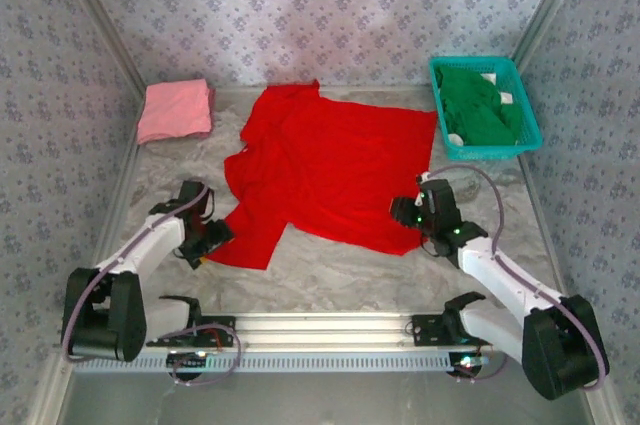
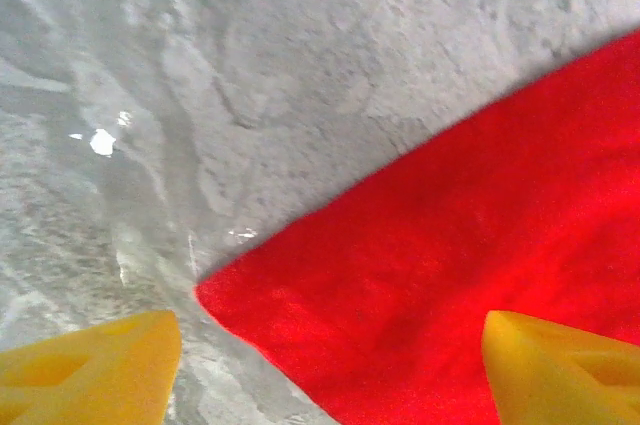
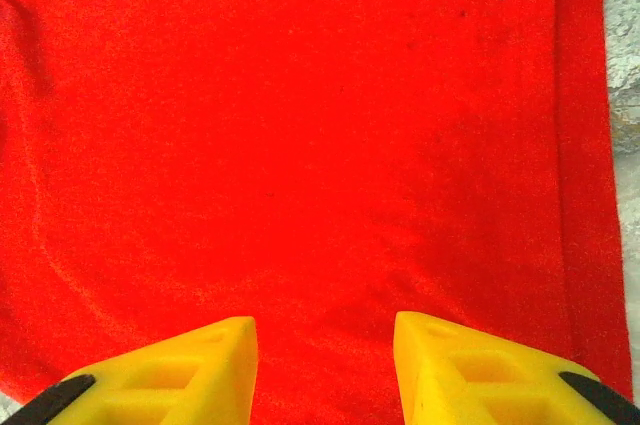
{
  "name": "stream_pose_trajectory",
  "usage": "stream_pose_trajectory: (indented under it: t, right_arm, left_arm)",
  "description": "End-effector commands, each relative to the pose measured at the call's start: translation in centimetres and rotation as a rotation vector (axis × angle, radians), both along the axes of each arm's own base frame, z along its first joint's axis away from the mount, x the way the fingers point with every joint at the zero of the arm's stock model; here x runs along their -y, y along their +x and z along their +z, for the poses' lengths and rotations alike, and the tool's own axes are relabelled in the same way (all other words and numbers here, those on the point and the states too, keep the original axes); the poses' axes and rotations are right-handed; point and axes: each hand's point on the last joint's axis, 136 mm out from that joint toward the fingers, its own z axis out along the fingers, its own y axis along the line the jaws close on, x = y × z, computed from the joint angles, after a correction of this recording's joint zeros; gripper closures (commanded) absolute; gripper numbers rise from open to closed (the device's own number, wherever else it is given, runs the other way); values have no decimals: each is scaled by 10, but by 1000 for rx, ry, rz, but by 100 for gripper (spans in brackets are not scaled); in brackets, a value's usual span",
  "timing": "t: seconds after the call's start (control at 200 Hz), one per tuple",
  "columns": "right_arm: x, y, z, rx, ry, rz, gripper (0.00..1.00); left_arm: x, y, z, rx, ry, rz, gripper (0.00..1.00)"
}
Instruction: Fold and stack the t-shirts
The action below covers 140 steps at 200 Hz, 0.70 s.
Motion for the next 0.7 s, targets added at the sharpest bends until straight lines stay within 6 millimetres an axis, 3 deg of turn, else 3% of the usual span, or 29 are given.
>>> stream_pose_trajectory:
  t: [0.0,0.155,0.375,0.475,0.56,0.695]
  right_arm:
    - [5,0,-3,5,3,-18,57]
    - [7,-1,-5,1,7,-23,57]
    - [9,-1,-6,-4,11,-29,57]
    - [9,-2,-5,0,15,-33,56]
    - [10,-2,-5,-1,15,-38,56]
    - [11,-4,-6,-7,18,-39,56]
  left_arm:
    - [-15,1,7,12,43,41,18]
    - [-9,12,-7,25,9,15,19]
    - [3,24,-21,15,-18,-34,28]
    - [3,22,-23,5,-6,-53,43]
    - [1,23,-21,10,18,-65,67]
    - [3,25,-21,18,16,-82,91]
